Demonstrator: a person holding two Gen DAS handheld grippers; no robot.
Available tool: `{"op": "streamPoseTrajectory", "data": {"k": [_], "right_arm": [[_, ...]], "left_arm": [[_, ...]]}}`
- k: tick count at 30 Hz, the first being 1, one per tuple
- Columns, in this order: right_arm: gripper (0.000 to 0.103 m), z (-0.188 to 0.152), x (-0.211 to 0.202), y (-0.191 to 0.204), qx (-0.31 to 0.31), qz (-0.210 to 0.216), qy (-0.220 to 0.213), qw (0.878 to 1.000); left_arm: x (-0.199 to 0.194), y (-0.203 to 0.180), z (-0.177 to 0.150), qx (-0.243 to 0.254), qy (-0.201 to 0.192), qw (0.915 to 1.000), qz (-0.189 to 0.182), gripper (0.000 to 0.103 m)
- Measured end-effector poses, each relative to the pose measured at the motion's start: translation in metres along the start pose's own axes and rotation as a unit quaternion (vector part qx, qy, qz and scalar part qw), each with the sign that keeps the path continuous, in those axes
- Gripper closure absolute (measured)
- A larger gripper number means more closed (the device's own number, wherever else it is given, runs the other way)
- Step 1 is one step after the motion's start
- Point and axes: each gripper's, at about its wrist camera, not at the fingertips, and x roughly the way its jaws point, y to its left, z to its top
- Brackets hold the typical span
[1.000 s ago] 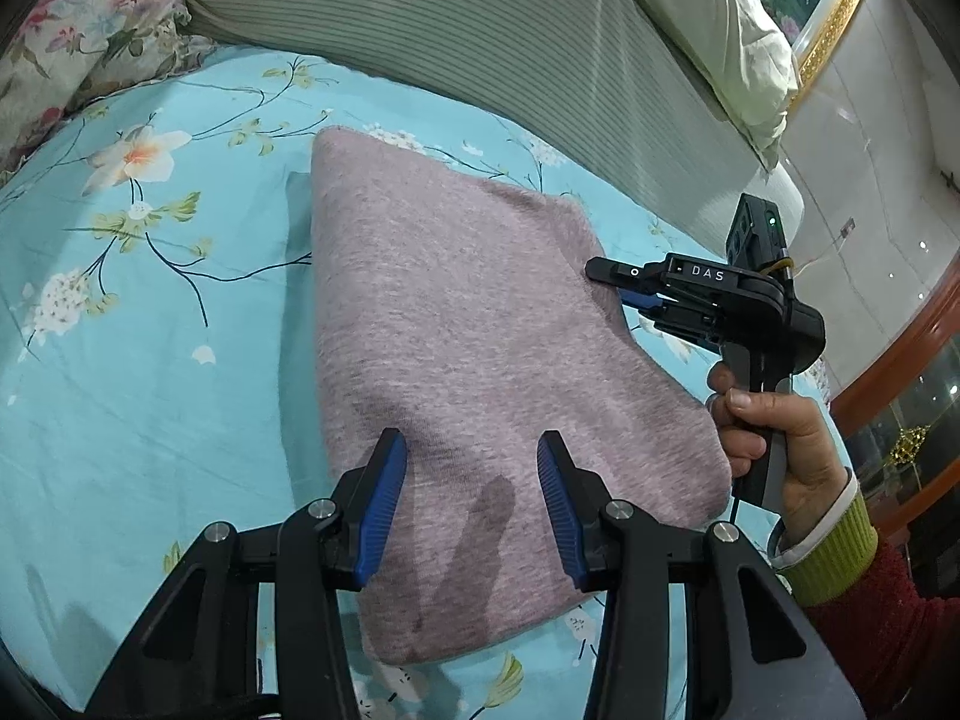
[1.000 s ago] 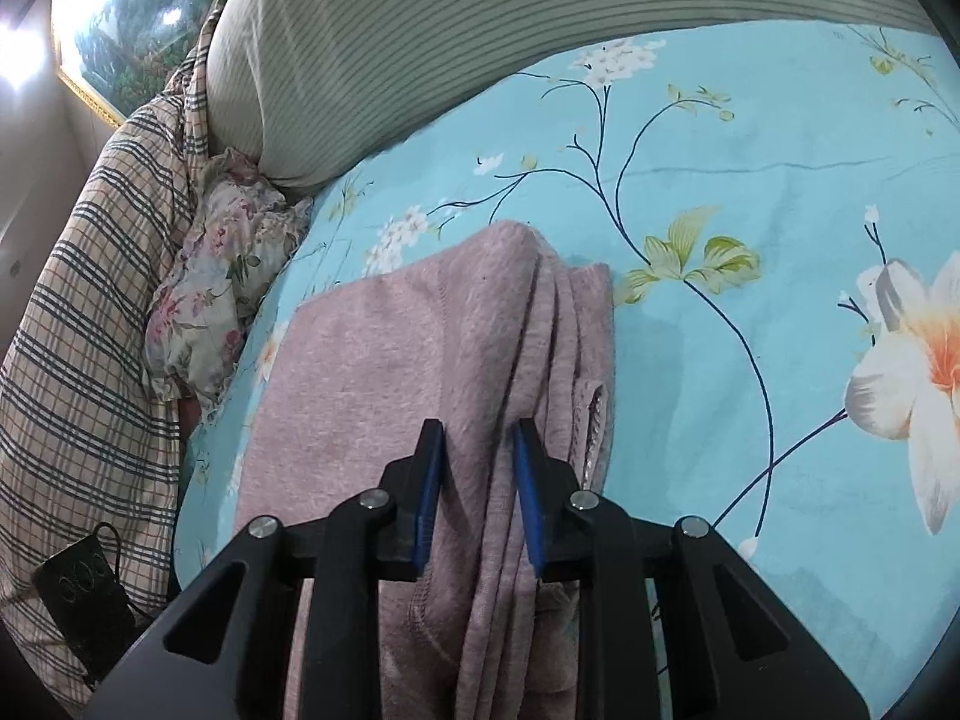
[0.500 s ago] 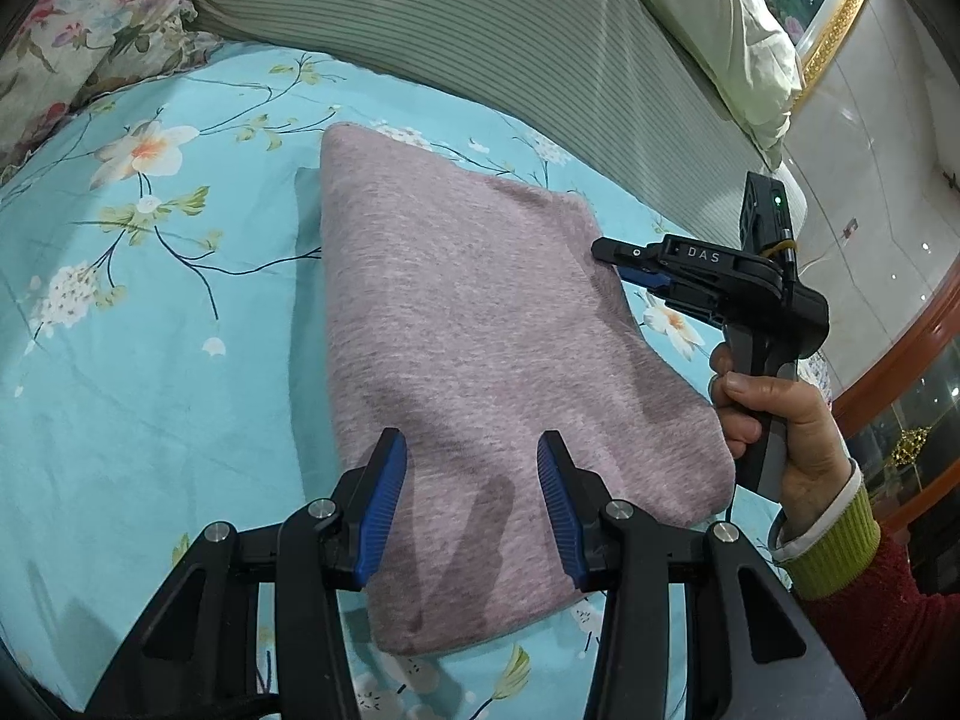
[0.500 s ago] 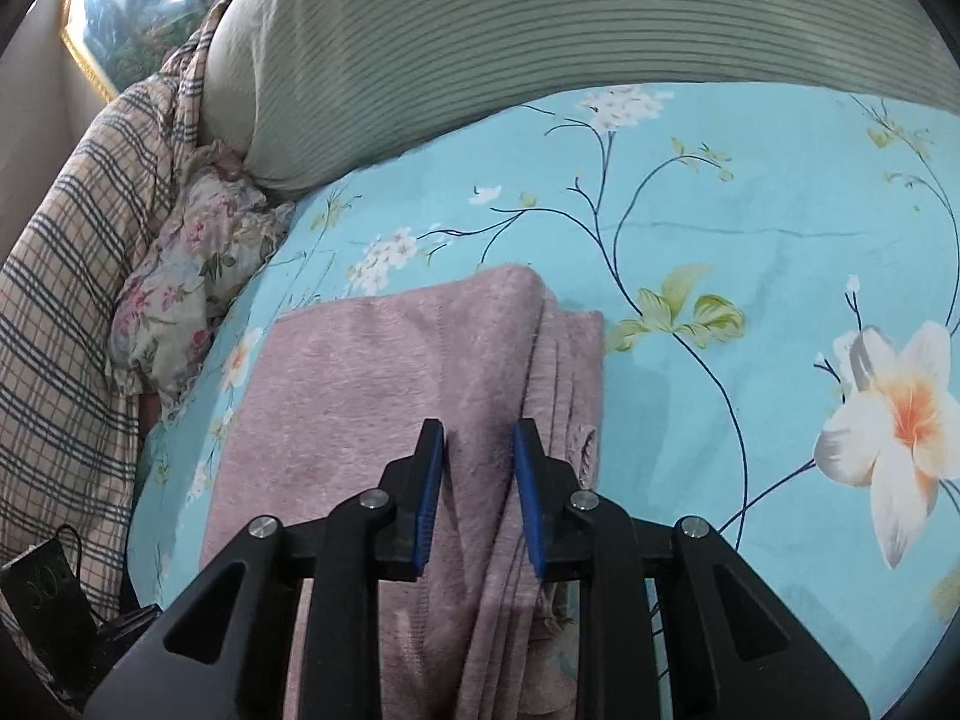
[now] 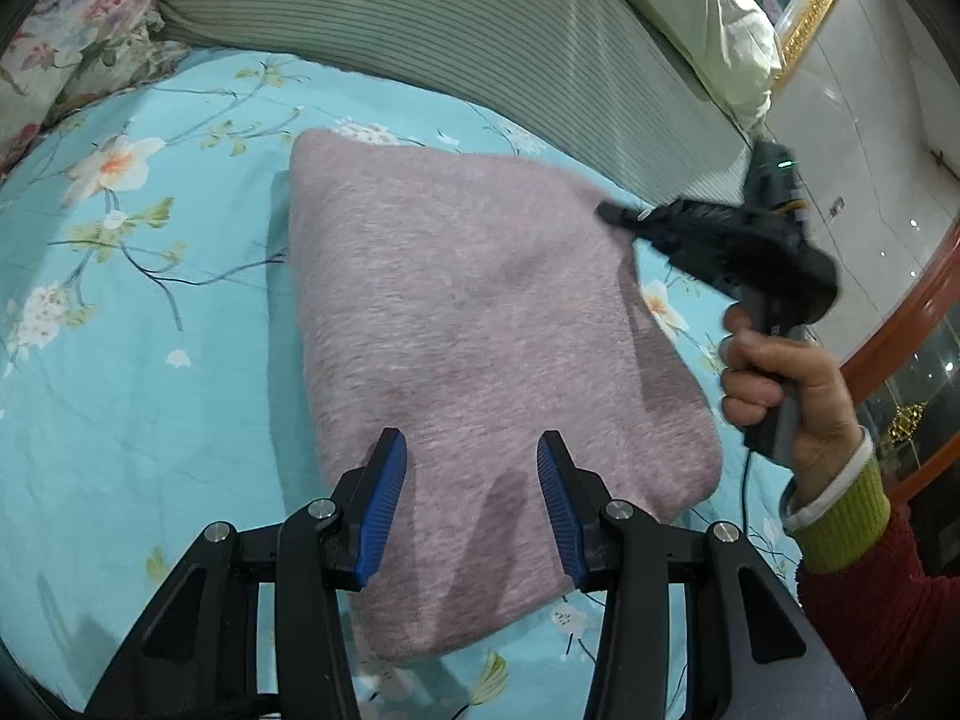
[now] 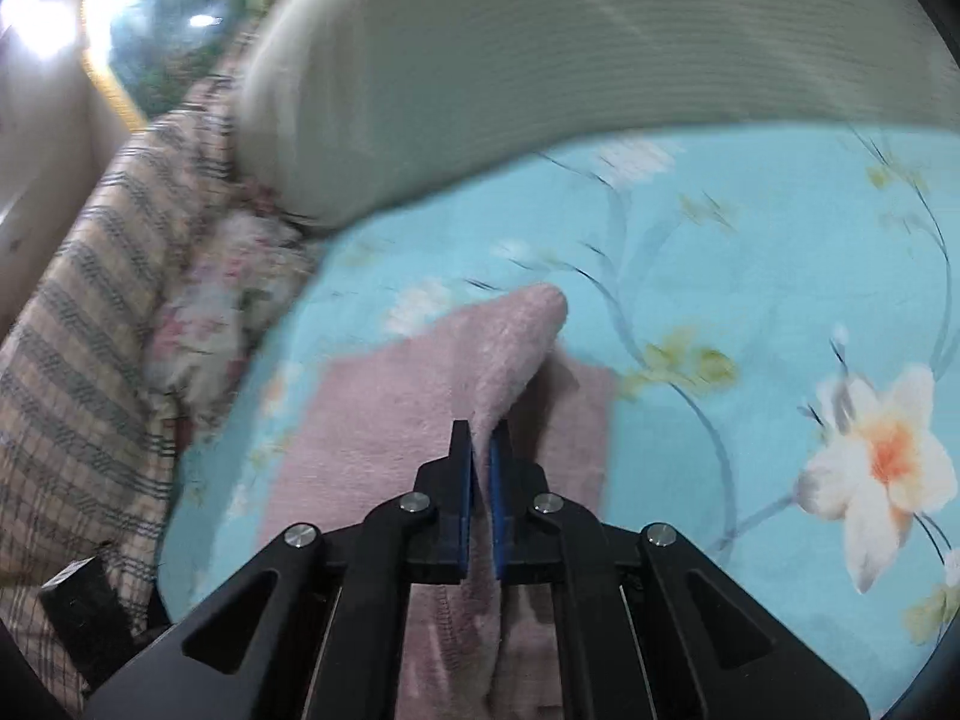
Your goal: Fold small clothes
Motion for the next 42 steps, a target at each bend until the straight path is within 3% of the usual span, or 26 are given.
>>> {"op": "streamPoseTrajectory", "data": {"k": [4, 9, 10, 13, 15, 18, 21, 28, 31, 33, 37, 42], "right_arm": [[0.093, -0.010, 0.017, -0.023, 0.051, 0.019, 0.020, 0.998], [0.090, -0.026, -0.031, -0.005, 0.057, 0.044, -0.007, 0.997], [0.088, -0.033, -0.042, 0.000, 0.050, 0.055, -0.008, 0.997], [0.066, -0.068, -0.069, 0.012, 0.020, 0.067, -0.002, 0.998], [0.063, -0.095, -0.082, 0.014, 0.004, 0.073, 0.009, 0.997], [0.063, -0.121, -0.081, 0.014, -0.015, 0.059, 0.035, 0.998], [0.096, -0.127, -0.072, 0.007, -0.014, 0.012, 0.056, 0.998], [0.094, -0.140, -0.059, -0.010, -0.003, -0.016, 0.074, 0.997], [0.094, -0.132, -0.080, -0.008, 0.013, -0.024, 0.041, 0.999], [0.094, -0.118, -0.100, 0.004, -0.002, -0.043, -0.006, 0.999], [0.094, -0.086, -0.102, 0.028, 0.004, 0.011, -0.049, 0.999], [0.094, -0.049, -0.030, 0.040, 0.026, 0.053, -0.016, 0.998]], "left_arm": [[0.015, 0.001, -0.004, 0.006, 0.014, 0.9998, 0.012, 0.058], [0.008, 0.004, -0.007, -0.004, 0.015, 0.9999, 0.007, 0.058], [0.005, 0.004, -0.007, -0.005, 0.013, 0.9999, 0.005, 0.058], [-0.004, 0.003, -0.013, 0.000, 0.006, 1.0000, 0.007, 0.058], [-0.009, 0.001, -0.018, 0.000, 0.006, 1.0000, 0.005, 0.058], [-0.017, -0.005, -0.025, 0.004, 0.005, 0.9999, -0.012, 0.058], [-0.011, -0.010, -0.032, 0.015, 0.016, 0.9997, -0.008, 0.058], [0.007, -0.003, -0.049, 0.006, 0.031, 0.9995, 0.006, 0.060], [-0.004, -0.008, -0.046, 0.008, 0.034, 0.9994, 0.005, 0.060], [-0.017, -0.012, -0.041, 0.015, 0.021, 0.9997, 0.004, 0.060], [-0.030, -0.017, -0.014, 0.015, -0.019, 0.9996, 0.014, 0.060], [0.002, -0.005, 0.038, -0.017, -0.034, 0.9980, 0.051, 0.062]]}}
